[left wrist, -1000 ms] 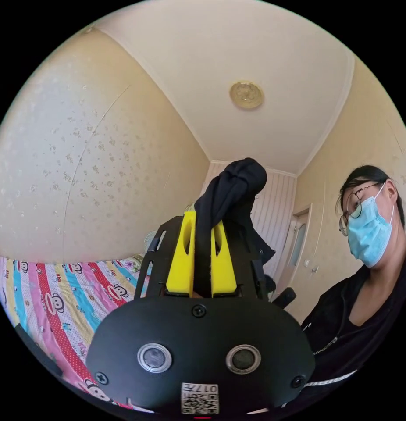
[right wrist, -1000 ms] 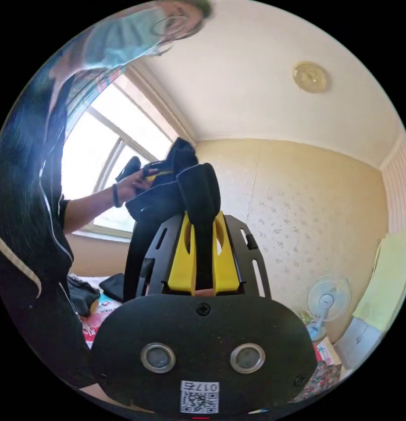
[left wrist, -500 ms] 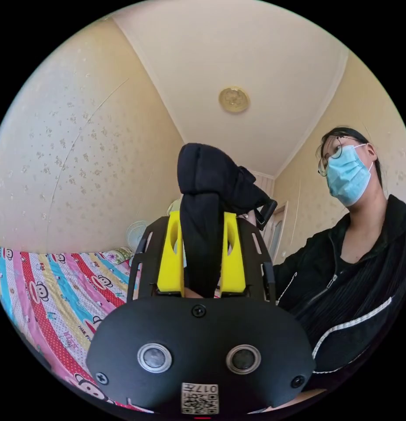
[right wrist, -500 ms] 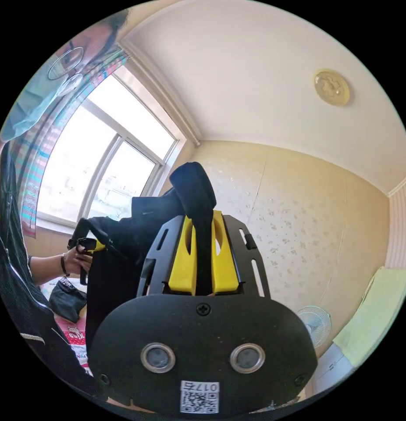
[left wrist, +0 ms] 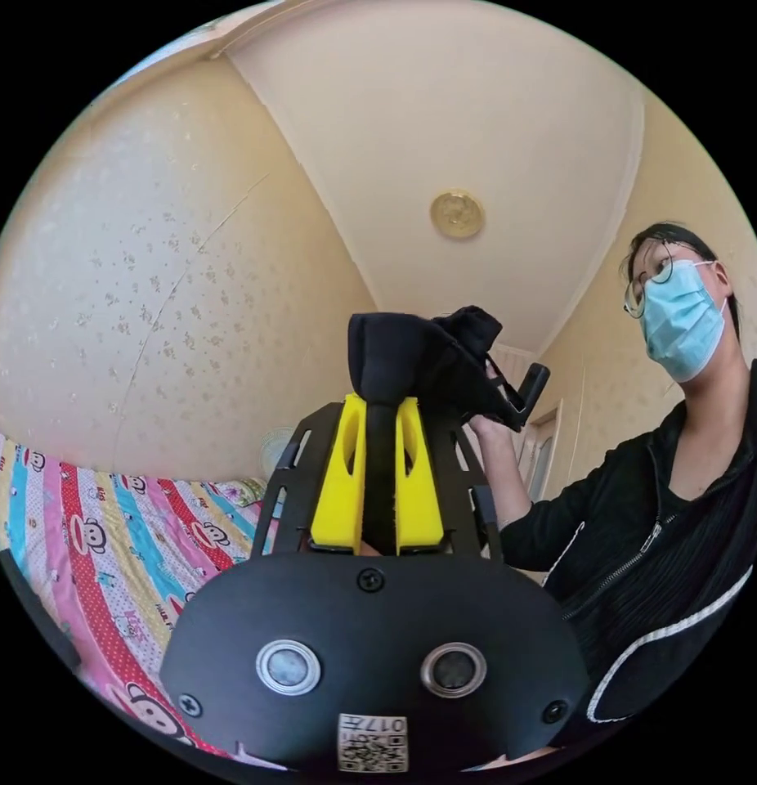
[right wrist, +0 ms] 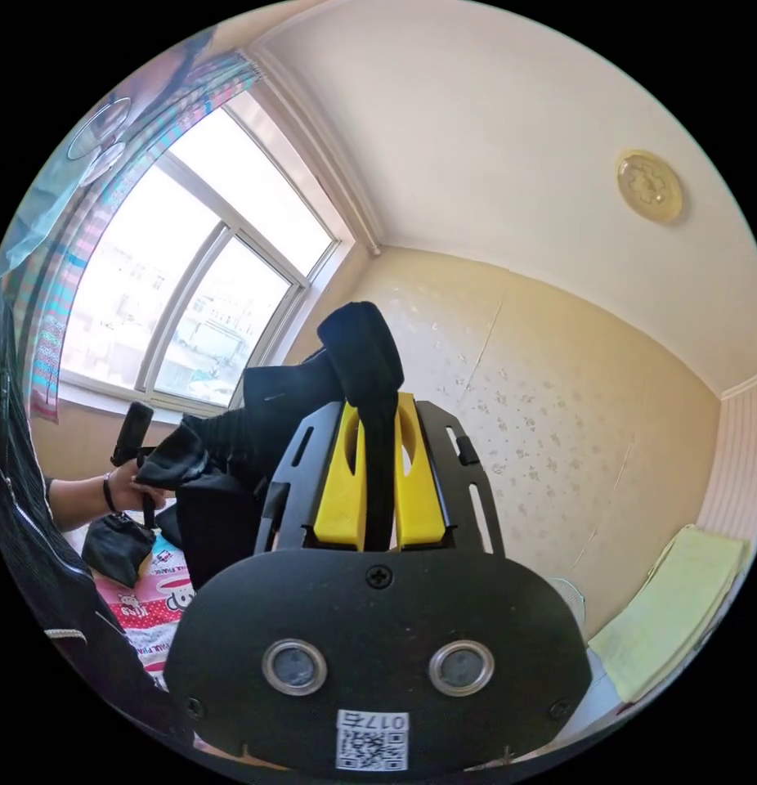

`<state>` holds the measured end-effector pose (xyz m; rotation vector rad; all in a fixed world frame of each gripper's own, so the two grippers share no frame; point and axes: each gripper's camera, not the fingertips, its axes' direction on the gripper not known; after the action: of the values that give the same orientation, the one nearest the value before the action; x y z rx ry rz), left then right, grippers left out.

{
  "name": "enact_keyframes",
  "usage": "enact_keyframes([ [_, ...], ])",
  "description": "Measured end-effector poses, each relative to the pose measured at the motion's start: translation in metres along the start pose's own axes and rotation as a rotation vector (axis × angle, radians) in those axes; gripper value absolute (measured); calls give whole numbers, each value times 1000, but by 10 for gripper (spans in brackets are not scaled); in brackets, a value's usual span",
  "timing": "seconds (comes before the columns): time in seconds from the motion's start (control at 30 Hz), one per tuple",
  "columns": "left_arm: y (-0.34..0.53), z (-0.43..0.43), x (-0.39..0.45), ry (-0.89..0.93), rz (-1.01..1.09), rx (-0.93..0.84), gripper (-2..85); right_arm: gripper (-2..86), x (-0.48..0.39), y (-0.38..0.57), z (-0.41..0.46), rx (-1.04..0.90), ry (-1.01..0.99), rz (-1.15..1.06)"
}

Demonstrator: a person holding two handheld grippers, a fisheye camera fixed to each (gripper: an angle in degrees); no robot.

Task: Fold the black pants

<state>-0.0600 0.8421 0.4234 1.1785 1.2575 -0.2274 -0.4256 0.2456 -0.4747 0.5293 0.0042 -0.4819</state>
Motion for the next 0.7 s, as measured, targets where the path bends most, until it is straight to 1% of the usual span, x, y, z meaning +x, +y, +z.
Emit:
enact_keyframes([
  [0.17, -66, -6, 84, -103, 172, 118, 57, 65, 6, -21, -20, 53, 46, -10],
  [0.23, -93, -1, 119, -138, 219, 156, 56, 65, 10, -37, -28, 80, 66, -38],
  [0.3, -130, 12, 172, -190, 304, 195, 56, 66, 15, -54, -36, 110, 87, -62],
  [0.33, -139, 15, 184, -202, 321, 198, 55, 66, 20, -66, -41, 127, 92, -64],
  [0.4, -173, 29, 235, -222, 354, 215, 55, 66, 27, -84, -48, 141, 101, -82],
  [0.57, -215, 58, 335, -317, 463, 286, 56, 66, 48, -127, -66, 178, 106, -128],
  [0.7, -228, 83, 399, -367, 484, 382, 56, 66, 51, -145, -71, 169, 92, -165],
])
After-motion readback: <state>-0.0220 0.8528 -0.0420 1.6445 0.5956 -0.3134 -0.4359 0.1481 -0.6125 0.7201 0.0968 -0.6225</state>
